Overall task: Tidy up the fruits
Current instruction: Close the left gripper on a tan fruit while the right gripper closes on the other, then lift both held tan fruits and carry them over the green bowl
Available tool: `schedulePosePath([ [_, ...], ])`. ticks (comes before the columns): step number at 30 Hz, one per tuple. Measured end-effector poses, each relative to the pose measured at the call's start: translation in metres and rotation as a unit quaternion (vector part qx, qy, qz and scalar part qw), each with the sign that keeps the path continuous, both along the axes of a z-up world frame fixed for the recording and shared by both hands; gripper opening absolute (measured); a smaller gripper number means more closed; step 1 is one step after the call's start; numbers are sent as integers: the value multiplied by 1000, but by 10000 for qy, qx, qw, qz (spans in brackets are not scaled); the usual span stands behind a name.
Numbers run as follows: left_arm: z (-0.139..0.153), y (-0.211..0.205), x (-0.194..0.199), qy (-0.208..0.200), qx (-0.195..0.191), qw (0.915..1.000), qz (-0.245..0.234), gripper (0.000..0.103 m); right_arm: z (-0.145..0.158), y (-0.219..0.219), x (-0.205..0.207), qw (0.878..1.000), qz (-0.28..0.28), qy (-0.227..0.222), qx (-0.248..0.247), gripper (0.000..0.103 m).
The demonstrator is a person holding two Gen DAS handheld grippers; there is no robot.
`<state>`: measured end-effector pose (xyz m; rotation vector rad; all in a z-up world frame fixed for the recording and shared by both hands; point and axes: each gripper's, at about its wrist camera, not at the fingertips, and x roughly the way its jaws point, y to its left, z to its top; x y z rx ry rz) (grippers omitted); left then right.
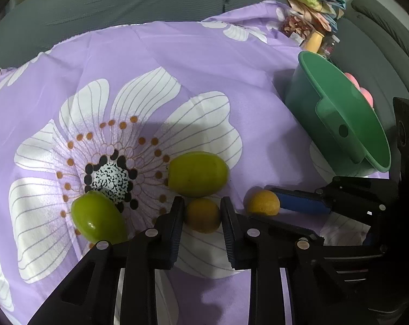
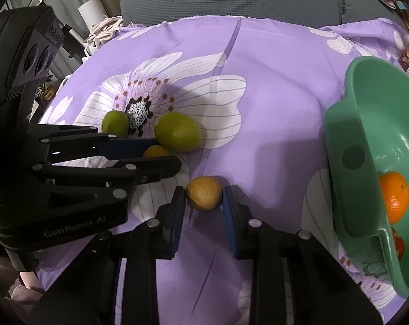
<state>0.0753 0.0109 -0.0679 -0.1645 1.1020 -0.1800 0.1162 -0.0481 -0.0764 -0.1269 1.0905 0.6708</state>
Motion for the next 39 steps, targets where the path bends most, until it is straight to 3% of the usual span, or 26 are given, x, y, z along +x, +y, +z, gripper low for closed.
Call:
schedulePosePath([
  [10, 7, -3, -6, -48, 10, 10000, -54, 27, 1, -4, -4, 9999, -41, 17, 93, 28],
  [17, 34, -10, -21, -302, -87, 9994, -152, 27, 23, -22, -21, 9989, -122, -161, 432, 28],
  [23, 69, -25, -21, -658, -335, 9967, -347, 27, 55, -50, -34, 9945, -347, -592, 786, 28],
  [30, 96, -74, 5, -926, -408, 9913, -837, 27, 86, -107, -30, 9825, -1077, -1187, 945, 28],
  [39, 98, -137, 40, -1013, -178, 9861, -1303, 27, 74, -161, -10, 9728, -1828, -1246, 685, 28],
])
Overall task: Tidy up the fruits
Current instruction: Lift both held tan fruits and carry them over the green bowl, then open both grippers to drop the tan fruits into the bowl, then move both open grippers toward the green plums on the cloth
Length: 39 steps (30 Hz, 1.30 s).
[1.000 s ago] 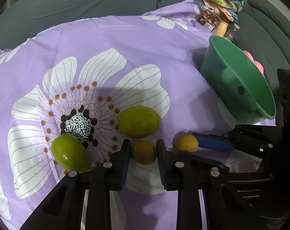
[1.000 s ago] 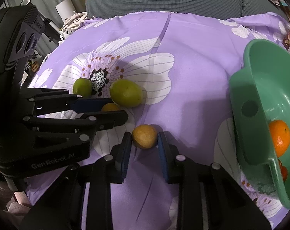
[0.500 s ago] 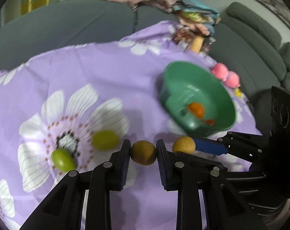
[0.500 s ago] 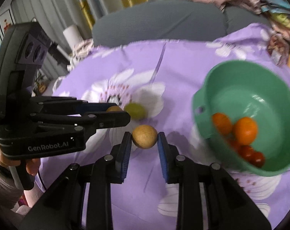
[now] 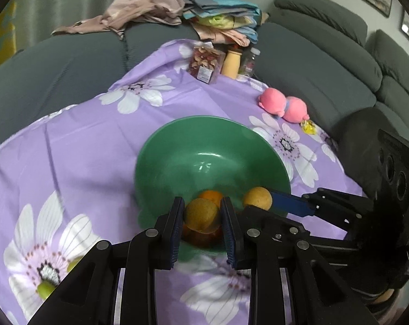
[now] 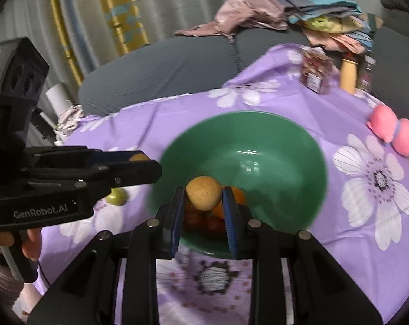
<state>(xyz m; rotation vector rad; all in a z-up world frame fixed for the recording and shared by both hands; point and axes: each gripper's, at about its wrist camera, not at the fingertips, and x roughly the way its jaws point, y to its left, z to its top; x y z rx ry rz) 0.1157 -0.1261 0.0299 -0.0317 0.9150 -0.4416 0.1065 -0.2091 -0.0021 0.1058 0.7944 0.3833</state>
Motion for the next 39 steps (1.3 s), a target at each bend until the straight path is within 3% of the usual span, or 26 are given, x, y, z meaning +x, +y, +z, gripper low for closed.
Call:
schedulePosePath([
  [6, -9, -17, 13, 77, 84, 9999, -8, 27, -7, -15, 4, 9997, -197, 66, -105, 30],
  [9, -10, -14, 14, 137, 72, 9998, 130, 28, -9, -19, 8, 9994, -333, 77, -90, 37],
  [13, -7, -2, 10, 131, 8, 9995, 293, 62, -7, -20, 4, 9992, -386, 24, -69, 44],
  [16, 0, 15, 4, 119, -124, 9989, 434, 64, -4, -18, -1, 9993, -367, -10, -31, 49],
  [19, 6, 41, -4, 71, -210, 9974, 683, 77, -1, -12, -7, 9996, -259, -65, 23, 53],
  [29, -13, 152, -36, 450, -612, 9803, 1824, 78, 5, 42, -17, 9979, 602, 56, 215, 56],
  [33, -26, 172, -43, 706, -824, 9736, 2010, 78, -1, 77, -17, 9932, 1084, 302, 304, 56],
  [39, -47, 178, -36, 1179, -1282, 9663, 1896, 78, -19, 129, -2, 9832, 1651, 740, 227, 56],
])
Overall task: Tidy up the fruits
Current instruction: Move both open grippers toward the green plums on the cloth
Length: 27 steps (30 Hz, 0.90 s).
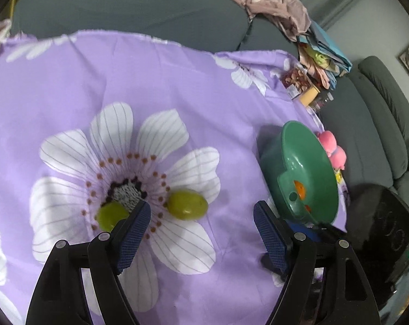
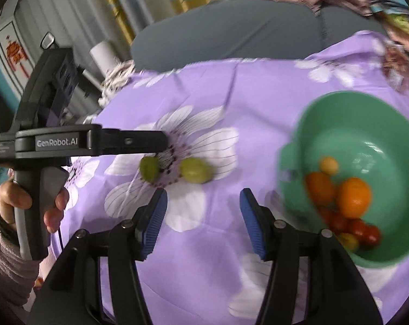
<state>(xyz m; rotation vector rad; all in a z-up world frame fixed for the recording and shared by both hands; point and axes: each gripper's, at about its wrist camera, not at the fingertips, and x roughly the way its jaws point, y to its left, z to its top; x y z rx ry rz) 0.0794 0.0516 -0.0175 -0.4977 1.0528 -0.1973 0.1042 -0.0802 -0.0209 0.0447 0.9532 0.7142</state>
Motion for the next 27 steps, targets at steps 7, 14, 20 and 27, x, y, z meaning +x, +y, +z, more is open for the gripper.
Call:
schedulePosePath([
  [7, -21, -6, 22, 270, -188, 9993, -177, 78, -28, 36, 34, 9983, 45, 586, 31, 57],
  [14, -39, -5, 33, 454, -230, 9984, -246, 65, -49, 52, 51, 9954, 51, 949, 96, 56],
  [20, -46, 0, 35, 538, -214, 9982, -169, 49, -63, 60, 60, 9923, -25, 1200, 292, 43],
  [27, -48, -3, 35, 511, 42, 9985, -210, 45, -64, 66, 61, 9940, 11, 1074, 191, 41],
])
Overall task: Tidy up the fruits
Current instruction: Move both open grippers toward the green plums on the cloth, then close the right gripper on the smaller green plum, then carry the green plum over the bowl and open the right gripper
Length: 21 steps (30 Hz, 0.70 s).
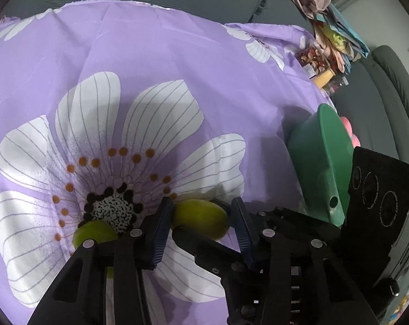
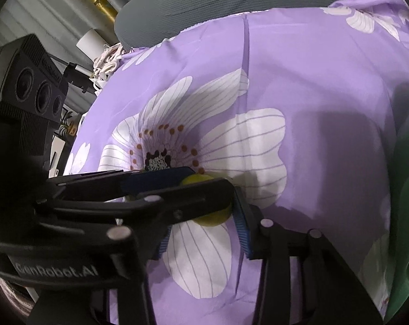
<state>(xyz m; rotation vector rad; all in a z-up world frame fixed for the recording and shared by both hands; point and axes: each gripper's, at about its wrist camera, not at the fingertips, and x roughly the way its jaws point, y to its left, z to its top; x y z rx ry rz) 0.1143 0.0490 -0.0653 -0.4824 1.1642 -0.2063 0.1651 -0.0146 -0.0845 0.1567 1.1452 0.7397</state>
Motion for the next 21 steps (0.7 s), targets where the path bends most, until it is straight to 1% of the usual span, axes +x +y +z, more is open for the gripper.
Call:
schedulePosePath([
  [2, 0, 0, -1, 2, 10, 10000, 6, 43, 0, 0, 0, 10000, 0, -31, -11, 41],
  [6, 4, -2, -5, -22, -117, 9999, 37, 43, 5, -3, -6, 9999, -34, -151, -15, 40],
  [8, 15, -7, -10, -152, -116, 9998, -19, 42, 11, -9, -11, 9997, -82, -214, 78, 40],
  [11, 36, -21, -14, -407, -63, 9990, -174, 42, 27, -22, -18, 9985, -231, -438, 232, 40],
  [14, 60, -46, -11, -722, -77, 9964, -431, 42, 51, -46, -27, 9951, -459, -829, 271, 40],
  [16, 73, -69, -3, -888, -102, 9936, -695, 42, 67, -69, -31, 9912, -693, -1101, 252, 40],
  [19, 80, -103, 9, -1009, -115, 9896, -1017, 42, 78, -104, -33, 9859, -1061, -1275, 197, 41],
  [21, 81, -125, 17, -1029, -94, 9874, -1200, 42, 80, -124, -32, 9826, -1308, -1310, 157, 41],
])
